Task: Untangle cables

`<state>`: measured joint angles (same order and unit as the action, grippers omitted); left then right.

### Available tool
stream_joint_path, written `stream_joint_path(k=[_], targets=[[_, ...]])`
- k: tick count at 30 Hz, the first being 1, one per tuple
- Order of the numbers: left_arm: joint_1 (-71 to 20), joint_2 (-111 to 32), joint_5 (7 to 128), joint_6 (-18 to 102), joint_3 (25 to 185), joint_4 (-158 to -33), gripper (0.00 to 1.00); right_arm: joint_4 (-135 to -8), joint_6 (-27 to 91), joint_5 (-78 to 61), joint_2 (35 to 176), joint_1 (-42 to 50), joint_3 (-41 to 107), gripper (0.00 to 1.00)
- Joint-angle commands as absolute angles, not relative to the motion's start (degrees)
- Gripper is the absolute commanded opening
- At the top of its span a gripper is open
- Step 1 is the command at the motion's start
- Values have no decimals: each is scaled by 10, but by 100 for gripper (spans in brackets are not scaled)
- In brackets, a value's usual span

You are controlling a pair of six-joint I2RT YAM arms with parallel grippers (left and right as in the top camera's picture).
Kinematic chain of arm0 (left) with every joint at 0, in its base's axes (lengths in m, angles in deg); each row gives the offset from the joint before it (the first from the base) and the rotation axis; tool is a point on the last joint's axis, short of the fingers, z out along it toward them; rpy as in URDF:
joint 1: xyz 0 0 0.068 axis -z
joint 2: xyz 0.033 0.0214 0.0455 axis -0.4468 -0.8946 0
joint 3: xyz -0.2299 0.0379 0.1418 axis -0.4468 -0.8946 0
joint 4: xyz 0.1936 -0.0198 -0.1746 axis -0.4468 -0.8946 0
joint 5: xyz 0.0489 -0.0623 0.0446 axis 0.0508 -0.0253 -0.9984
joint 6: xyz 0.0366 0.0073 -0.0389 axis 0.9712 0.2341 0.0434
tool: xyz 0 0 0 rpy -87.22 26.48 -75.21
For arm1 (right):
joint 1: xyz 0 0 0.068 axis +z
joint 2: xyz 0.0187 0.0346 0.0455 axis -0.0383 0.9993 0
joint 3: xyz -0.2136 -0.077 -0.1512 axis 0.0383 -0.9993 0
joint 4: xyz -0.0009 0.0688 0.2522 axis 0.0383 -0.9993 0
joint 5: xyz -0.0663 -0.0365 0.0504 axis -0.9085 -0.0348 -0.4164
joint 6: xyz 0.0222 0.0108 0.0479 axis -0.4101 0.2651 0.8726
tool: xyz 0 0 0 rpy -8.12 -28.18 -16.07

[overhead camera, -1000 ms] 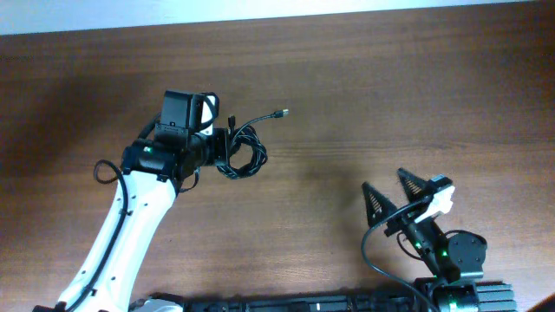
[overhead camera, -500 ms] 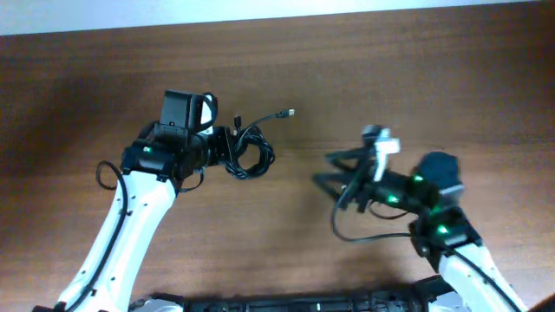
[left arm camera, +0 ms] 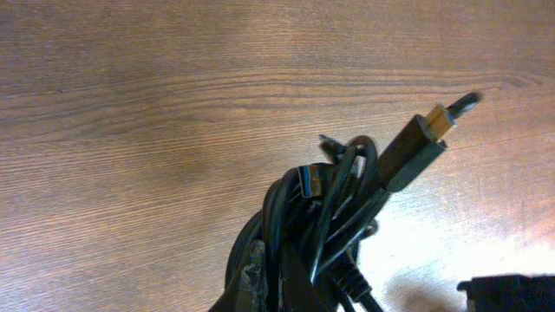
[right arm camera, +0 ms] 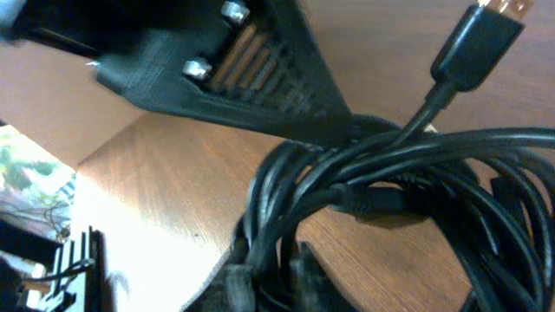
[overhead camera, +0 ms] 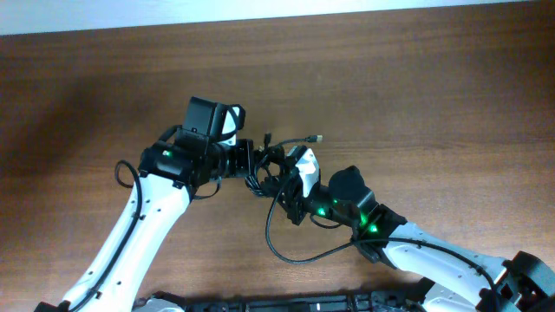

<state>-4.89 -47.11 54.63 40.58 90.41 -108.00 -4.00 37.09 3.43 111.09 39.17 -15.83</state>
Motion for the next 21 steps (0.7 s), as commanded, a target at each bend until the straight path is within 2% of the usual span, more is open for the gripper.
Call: stream_joint_path(k=[1, 10, 12, 13, 15, 16, 17, 18, 19, 20, 21], targets=[[-45, -463, 557, 446, 912, -1081, 0, -66, 365, -46, 1112, 394, -155, 6], [-45, -463, 645, 482, 912, -1013, 0, -112, 367, 24, 1112, 394, -155, 5], [-45, -463, 685, 482, 912, -999, 0, -125, 367, -4, 1112, 394, -155, 6], [-45, -463, 730, 483, 912, -994, 0, -129, 367, -30, 1112, 394, -155, 9], [-45, -463, 737, 483, 912, -994, 0, -123, 367, -42, 1112, 394, -155, 17], [-45, -463, 732, 483, 912, -994, 0, -115, 367, -41, 1109, 394, -155, 34], [-46, -463, 720, 482, 912, -995, 0, -117, 367, -41, 1103, 393, -155, 45], [-51, -463, 688, 482, 912, -994, 0, -130, 367, -41, 1082, 394, -155, 67], [-62, -463, 670, 480, 912, -994, 0, -146, 366, -41, 1052, 393, -155, 79], [-83, -463, 670, 469, 912, -994, 0, -170, 366, -48, 1019, 392, -155, 100], [-106, -463, 670, 451, 912, -994, 0, -203, 366, -56, 992, 385, -155, 99]])
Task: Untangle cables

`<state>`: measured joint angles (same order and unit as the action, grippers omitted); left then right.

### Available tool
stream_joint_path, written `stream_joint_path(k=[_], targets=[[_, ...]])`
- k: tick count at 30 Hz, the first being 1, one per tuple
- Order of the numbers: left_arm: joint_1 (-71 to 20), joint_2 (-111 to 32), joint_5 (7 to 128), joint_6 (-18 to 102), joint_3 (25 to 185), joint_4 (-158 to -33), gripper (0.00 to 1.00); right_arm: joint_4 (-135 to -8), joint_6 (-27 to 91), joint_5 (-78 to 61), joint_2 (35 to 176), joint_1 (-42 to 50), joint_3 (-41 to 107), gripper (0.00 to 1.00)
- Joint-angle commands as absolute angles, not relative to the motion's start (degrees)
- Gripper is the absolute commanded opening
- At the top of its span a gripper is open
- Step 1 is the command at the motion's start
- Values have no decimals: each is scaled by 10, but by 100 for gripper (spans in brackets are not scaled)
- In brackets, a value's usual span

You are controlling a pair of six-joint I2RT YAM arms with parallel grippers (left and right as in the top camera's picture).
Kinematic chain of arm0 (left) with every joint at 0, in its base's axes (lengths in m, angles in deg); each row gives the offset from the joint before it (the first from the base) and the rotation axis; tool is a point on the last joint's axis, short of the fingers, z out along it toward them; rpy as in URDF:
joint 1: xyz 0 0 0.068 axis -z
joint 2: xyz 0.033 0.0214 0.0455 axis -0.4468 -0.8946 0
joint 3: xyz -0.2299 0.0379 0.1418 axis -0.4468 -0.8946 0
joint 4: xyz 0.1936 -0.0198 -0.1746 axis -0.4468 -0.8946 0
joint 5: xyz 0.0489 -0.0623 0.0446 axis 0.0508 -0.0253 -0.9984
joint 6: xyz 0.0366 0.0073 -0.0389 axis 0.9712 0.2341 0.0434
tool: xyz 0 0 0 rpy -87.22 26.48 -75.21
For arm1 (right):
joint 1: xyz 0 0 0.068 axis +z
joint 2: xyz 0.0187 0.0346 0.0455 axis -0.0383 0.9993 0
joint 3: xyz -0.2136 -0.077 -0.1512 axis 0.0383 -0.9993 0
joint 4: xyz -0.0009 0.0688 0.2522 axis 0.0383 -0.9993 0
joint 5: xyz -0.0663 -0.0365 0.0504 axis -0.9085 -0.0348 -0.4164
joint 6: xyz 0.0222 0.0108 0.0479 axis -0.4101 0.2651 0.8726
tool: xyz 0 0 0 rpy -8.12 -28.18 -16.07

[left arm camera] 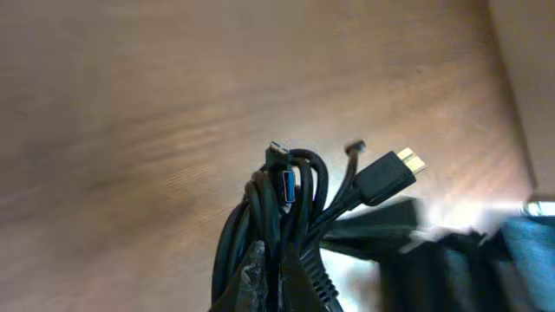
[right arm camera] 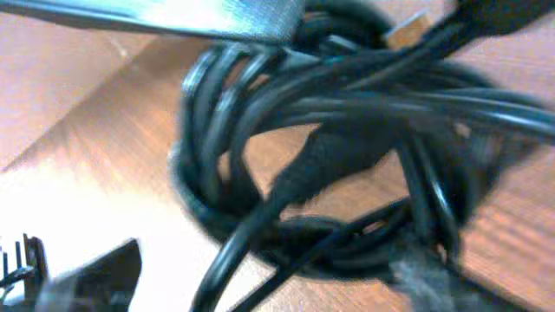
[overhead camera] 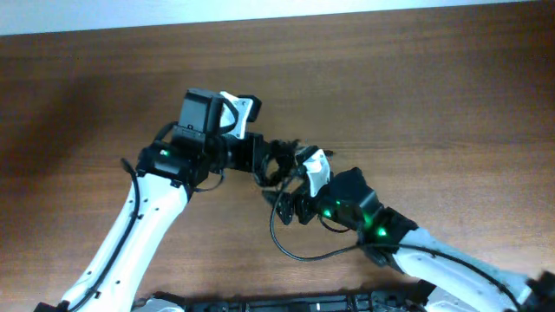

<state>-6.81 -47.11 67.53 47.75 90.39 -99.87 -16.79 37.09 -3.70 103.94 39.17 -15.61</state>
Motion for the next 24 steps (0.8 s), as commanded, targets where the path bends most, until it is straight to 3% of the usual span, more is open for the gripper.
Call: stream_joint_path(k=[1, 3, 4, 5, 8, 10, 13, 14, 17, 18, 19, 21, 22, 24], targets=[[-129, -463, 670, 431, 912, -995, 0, -239, 366, -60, 966, 372, -155, 99], [-163, -463, 672, 415, 912, -1000, 0, -302, 367, -59, 918, 354, -155, 94], [-164, -463, 672, 415, 912, -1005, 0, -302, 367, -30, 912, 354, -155, 68], [-161, -463, 672, 401, 912, -1010, 0, -285, 367, 34, 916, 357, -155, 51], [-160, -463, 670, 354, 908, -1012, 0, -204, 366, 41, 966, 377, -155, 51], [-145, -463, 670, 351, 908, -1012, 0, -112, 367, 41, 1030, 377, -155, 44], [-112, -463, 644, 351, 908, -1014, 0, -63, 387, 41, 1059, 377, -155, 21], [-104, -463, 631, 351, 908, -1016, 0, -64, 387, 40, 1059, 377, -155, 4], [-103, -463, 631, 351, 908, -1016, 0, -66, 387, 34, 1059, 377, -155, 4], [-103, -463, 631, 351, 908, -1017, 0, -66, 387, 34, 1059, 377, -155, 13], [-103, -463, 631, 351, 908, -1017, 0, -66, 387, 34, 1059, 377, -155, 36], [-103, -463, 632, 351, 908, -1017, 0, -71, 386, 34, 1059, 377, -155, 41], [-103, -463, 632, 350, 908, -1024, 0, -82, 386, 21, 1066, 377, -155, 40], [-103, -463, 632, 344, 908, -1036, 0, -81, 386, 10, 1081, 377, -155, 18]])
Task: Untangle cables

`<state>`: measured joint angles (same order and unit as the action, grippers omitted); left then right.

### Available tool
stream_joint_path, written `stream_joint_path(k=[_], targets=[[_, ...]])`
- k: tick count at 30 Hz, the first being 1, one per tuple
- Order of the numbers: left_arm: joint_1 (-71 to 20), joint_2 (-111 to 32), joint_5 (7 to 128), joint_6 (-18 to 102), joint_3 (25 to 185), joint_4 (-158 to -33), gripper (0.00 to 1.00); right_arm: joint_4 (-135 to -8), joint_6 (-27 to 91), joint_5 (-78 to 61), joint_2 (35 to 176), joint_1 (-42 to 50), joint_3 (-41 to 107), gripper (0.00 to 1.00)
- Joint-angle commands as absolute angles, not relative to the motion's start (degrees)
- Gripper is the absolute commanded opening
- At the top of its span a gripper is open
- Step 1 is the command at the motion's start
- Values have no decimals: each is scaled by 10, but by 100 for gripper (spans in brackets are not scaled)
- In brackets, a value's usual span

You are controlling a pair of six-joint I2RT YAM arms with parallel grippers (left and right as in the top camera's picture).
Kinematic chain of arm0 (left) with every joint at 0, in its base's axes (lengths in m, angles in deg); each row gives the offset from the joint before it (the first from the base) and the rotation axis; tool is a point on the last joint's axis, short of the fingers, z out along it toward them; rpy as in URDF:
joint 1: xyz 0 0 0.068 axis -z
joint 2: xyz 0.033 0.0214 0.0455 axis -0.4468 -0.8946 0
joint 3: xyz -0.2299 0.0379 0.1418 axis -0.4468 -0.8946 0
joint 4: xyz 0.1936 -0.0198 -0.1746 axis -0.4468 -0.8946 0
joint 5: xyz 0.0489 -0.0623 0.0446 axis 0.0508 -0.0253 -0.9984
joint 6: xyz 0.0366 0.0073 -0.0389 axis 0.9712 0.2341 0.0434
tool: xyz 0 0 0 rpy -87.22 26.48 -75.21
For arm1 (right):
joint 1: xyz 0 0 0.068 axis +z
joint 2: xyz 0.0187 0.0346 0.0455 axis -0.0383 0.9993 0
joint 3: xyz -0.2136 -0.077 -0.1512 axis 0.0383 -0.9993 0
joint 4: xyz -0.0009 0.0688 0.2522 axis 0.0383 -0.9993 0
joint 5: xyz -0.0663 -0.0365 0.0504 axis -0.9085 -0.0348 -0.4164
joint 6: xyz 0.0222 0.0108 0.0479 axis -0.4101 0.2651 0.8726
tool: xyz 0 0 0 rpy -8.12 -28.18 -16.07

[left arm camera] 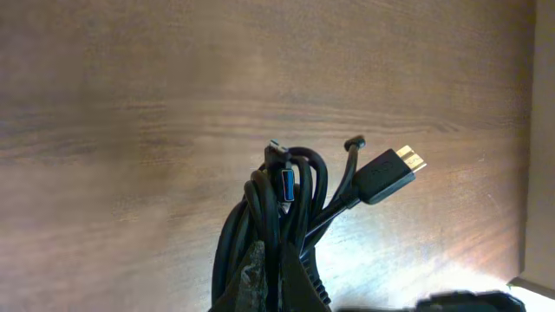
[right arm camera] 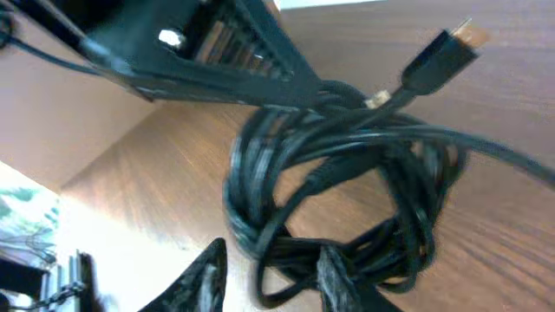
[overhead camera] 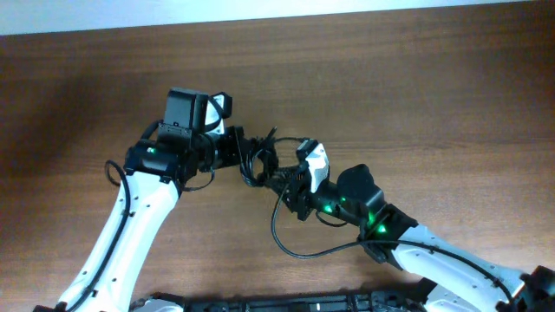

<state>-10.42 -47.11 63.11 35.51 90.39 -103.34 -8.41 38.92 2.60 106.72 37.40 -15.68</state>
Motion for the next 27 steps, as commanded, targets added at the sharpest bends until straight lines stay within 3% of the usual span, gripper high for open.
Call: stream_joint_path(k=[1, 15, 20, 25, 27], targets=[[-103, -463, 632, 344, 908, -1036, 0, -80, 386, 10, 1082, 377, -155, 5], [-100, -463, 657, 341, 908, -1007, 0, -106, 384, 19, 1101, 417, -155, 4], [-97, -463, 826, 542, 908, -1008, 0, -98, 381, -80, 1101, 417, -155, 4], [-38, -463, 827, 557, 908, -1008, 0, -70, 382, -156, 1101, 416, -155, 4], [-46, -463, 827, 557, 908, -1008, 0, -73, 382, -155, 1101, 416, -155, 21]])
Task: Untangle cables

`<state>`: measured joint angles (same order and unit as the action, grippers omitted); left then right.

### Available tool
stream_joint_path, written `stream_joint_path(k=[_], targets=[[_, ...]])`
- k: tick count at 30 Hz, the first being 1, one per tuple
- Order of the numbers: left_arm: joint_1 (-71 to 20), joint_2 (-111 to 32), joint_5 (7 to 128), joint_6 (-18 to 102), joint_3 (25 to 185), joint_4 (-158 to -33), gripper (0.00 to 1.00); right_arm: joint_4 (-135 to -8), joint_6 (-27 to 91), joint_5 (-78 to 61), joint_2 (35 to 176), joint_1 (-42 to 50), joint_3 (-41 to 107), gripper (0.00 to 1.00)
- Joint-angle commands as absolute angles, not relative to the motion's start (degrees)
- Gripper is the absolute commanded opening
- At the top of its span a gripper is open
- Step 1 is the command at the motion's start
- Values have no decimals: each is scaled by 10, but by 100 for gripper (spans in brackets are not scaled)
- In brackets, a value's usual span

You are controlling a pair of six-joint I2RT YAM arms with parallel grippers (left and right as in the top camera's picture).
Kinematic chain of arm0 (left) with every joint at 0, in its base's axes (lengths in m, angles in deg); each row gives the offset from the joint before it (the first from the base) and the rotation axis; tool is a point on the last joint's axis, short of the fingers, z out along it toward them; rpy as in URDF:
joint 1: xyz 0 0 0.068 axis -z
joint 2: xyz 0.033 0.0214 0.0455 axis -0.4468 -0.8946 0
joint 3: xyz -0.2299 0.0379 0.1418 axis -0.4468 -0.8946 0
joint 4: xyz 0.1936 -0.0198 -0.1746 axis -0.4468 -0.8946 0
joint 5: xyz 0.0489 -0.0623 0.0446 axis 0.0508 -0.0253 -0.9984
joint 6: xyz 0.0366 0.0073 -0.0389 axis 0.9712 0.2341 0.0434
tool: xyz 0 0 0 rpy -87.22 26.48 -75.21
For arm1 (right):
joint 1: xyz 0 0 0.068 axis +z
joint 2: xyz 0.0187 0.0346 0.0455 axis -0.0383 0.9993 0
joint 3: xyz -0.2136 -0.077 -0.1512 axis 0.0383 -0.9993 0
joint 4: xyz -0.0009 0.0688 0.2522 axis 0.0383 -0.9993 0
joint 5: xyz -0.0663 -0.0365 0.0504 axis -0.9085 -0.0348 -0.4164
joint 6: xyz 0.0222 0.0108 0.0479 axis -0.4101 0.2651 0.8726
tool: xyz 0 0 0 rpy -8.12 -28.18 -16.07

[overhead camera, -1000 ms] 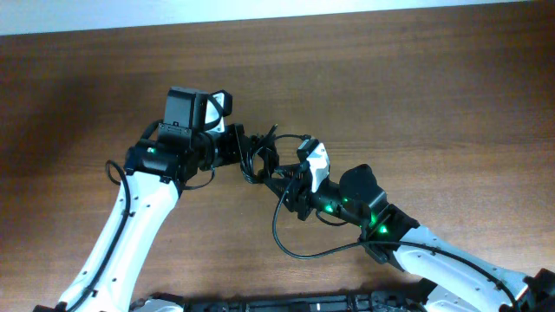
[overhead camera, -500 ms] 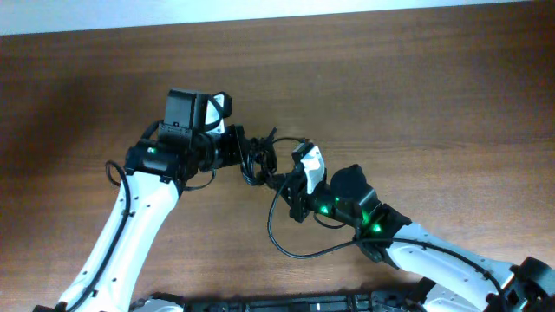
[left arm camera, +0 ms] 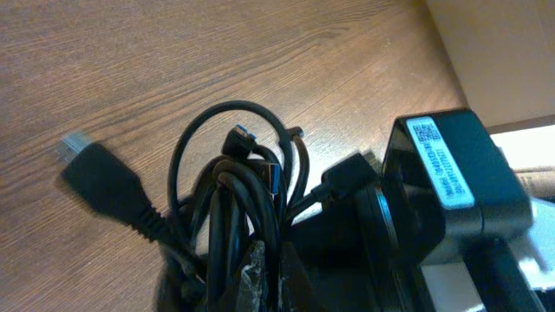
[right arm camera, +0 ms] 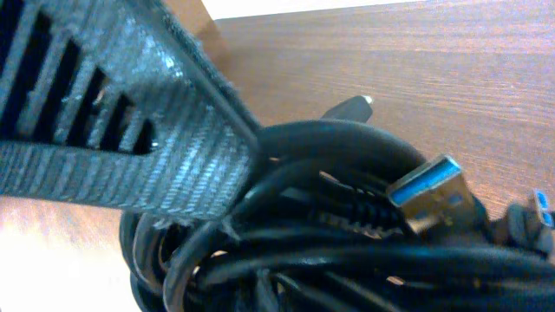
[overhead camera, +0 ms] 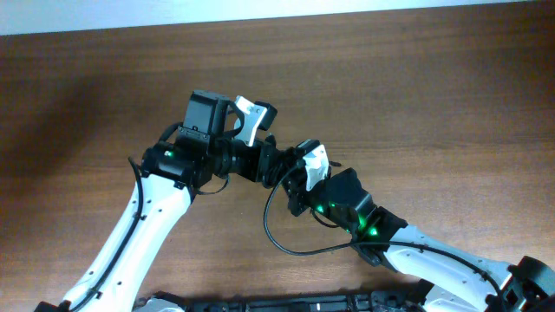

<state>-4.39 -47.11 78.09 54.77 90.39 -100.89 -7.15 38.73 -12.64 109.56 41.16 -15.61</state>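
A tangled bundle of black cables (overhead camera: 279, 165) hangs between my two grippers near the table's middle. My left gripper (left arm camera: 270, 270) is shut on several strands of the bundle (left arm camera: 234, 199); a black plug (left arm camera: 102, 184) sticks out left and a blue-tipped connector (left arm camera: 244, 139) points up. My right gripper (overhead camera: 295, 180) is pressed against the bundle from the right. In the right wrist view the cables (right arm camera: 329, 260) fill the lower frame and hide its fingers; a blue USB plug (right arm camera: 432, 196) lies on top. One cable loop (overhead camera: 286, 247) trails toward the front.
The brown wooden table (overhead camera: 451, 104) stretches all round. My left gripper's slotted grey body (right arm camera: 113, 121) crowds the right wrist view. The right wrist's black labelled block (left arm camera: 447, 195) sits close beside the bundle. A white edge (overhead camera: 260, 9) runs along the back.
Both grippers have come closer together with the bundle squeezed between them. The left wrist has turned, so the black plug now points left. The right wrist camera is much nearer the cables.
Throughout, my left gripper stayed shut on the cable bundle while both arms shifted about the table's middle. The right gripper was on the bundle, then showed its fingers apart below the coil, and now is tight against it. The bundle remains knotted.
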Motion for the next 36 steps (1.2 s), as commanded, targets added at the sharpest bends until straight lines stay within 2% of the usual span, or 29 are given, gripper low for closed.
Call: stream_joint_path(k=[1, 3, 6, 7, 8, 10, 13, 16, 18, 19, 21, 24, 25, 26, 29, 31, 32, 34, 36], targets=[[-59, -463, 827, 557, 908, -1008, 0, -75, 382, -154, 1101, 416, -155, 27], [-112, -463, 827, 530, 908, -1010, 0, -76, 382, -143, 1082, 416, -155, 47], [-194, -463, 827, 465, 908, -1010, 0, -122, 382, -138, 1022, 416, -155, 67], [-203, -463, 822, 442, 908, -1010, 0, -138, 382, -138, 1005, 416, -155, 81], [-210, -463, 800, 372, 908, -1009, 0, -167, 399, -137, 983, 416, -155, 100], [-211, -463, 743, 237, 908, -1010, 0, -204, 404, -110, 964, 416, -155, 99], [-211, -463, 731, -31, 908, -1031, 0, -247, 464, -62, 965, 417, -155, 99], [-211, -463, 725, -107, 908, -1074, 0, -244, 497, -47, 974, 417, -155, 99], [-211, -463, 712, -106, 908, -1103, 0, -225, 763, -30, 975, 416, -155, 99], [-211, -463, 701, -106, 908, -1111, 0, -205, 803, -30, 975, 416, -155, 99], [-211, -463, 700, -57, 908, -1113, 0, -199, 802, -44, 975, 416, -155, 99], [-211, -463, 726, 252, 908, -1102, 0, -236, 782, -75, 975, 416, -155, 99], [-211, -463, 784, 382, 908, -1102, 0, -275, 771, -92, 975, 416, -155, 100], [-211, -463, 822, 444, 908, -1104, 0, -304, 770, -99, 975, 414, -155, 97], [-211, -463, 854, 478, 908, -1104, 0, -318, 770, -81, 975, 397, -155, 95], [-211, -463, 924, 478, 908, -1104, 0, -296, 770, -84, 991, 397, -155, 86], [-211, -463, 955, 478, 908, -1104, 0, -270, 745, -84, 1004, 397, -155, 85], [-211, -463, 991, 478, 908, -1105, 0, -207, 720, -84, 1048, 397, -155, 73], [-210, -463, 1005, 476, 908, -1106, 0, -163, 720, -79, 1079, 397, -155, 69]])
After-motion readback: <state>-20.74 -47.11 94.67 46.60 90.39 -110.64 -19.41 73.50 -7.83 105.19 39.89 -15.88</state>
